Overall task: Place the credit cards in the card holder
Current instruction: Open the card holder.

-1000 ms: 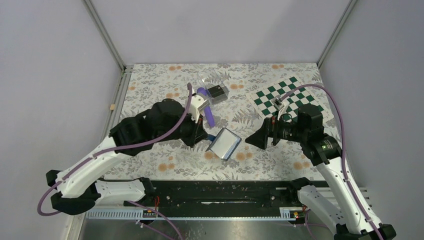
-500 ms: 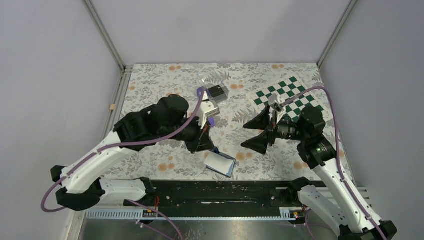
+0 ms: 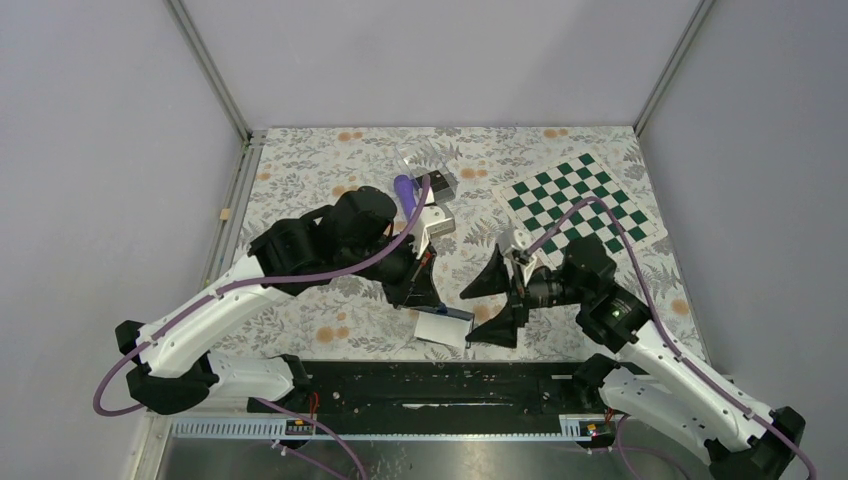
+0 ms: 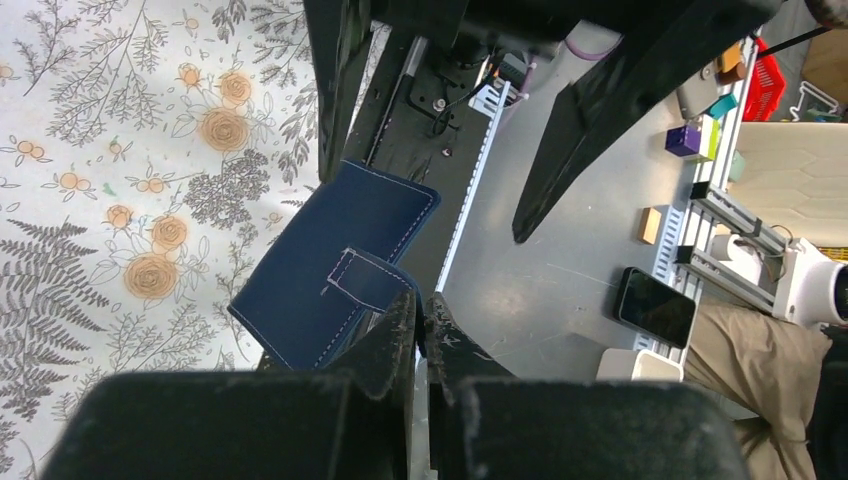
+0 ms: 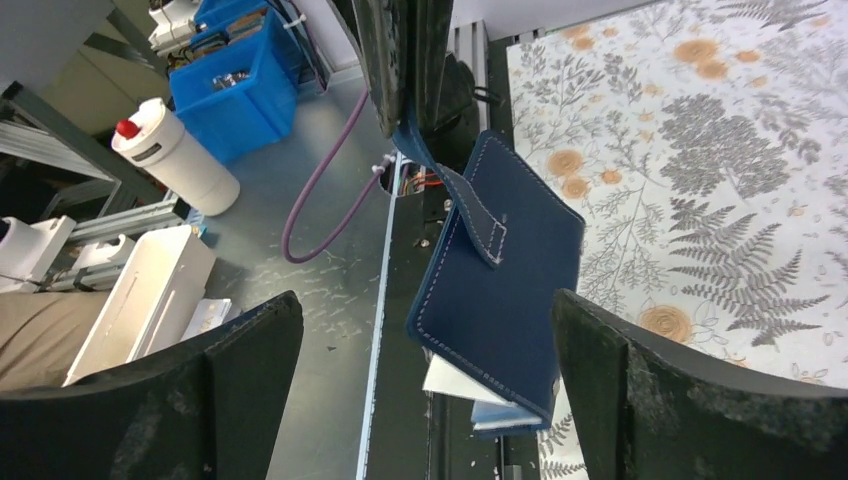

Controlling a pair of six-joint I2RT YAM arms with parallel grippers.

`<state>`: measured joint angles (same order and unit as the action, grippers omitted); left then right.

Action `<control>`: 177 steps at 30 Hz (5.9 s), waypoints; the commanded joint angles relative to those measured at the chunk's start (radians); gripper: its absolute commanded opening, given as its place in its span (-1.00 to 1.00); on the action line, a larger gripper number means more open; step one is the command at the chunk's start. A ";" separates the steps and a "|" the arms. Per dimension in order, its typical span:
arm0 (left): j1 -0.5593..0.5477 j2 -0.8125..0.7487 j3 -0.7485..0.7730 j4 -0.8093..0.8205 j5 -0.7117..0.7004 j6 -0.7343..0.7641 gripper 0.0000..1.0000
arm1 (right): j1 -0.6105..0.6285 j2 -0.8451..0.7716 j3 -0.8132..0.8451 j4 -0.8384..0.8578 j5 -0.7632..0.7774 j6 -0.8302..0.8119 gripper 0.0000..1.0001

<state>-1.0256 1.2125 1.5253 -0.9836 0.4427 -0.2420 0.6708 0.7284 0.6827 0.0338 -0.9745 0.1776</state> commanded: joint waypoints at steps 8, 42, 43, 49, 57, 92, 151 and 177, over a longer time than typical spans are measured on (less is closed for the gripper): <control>0.004 -0.008 0.007 0.095 0.068 -0.046 -1.00 | 0.282 0.123 0.003 0.037 0.366 -0.080 0.61; 0.220 -0.285 -0.746 0.698 0.109 -0.478 0.39 | 0.058 0.088 0.019 -0.082 0.325 0.436 -1.00; 0.216 -0.279 -0.746 0.699 0.105 -0.478 0.37 | 0.057 0.088 0.019 -0.078 0.325 0.444 -1.00; 0.186 -0.272 -0.741 0.717 0.114 -0.485 0.31 | 0.055 0.101 0.022 -0.073 0.322 0.458 -1.00; 0.176 -0.311 -0.748 0.628 -0.011 -0.474 0.21 | 0.048 0.112 0.028 -0.073 0.327 0.468 -1.00; 0.094 -0.304 -0.714 0.737 0.044 -0.524 0.24 | 0.040 0.166 0.031 -0.044 0.232 0.496 -1.00; 0.107 -0.321 -0.691 0.648 0.083 -0.463 0.16 | 0.040 0.165 0.020 0.021 0.185 0.525 -1.00; 0.108 -0.319 -0.830 1.060 0.149 -0.612 -0.61 | 0.040 0.165 -0.006 0.268 0.164 0.748 -1.00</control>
<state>-0.9146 0.9096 0.7105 -0.0711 0.5613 -0.8261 0.7124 0.9016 0.6670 0.1791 -0.8017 0.8513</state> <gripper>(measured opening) 0.289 0.048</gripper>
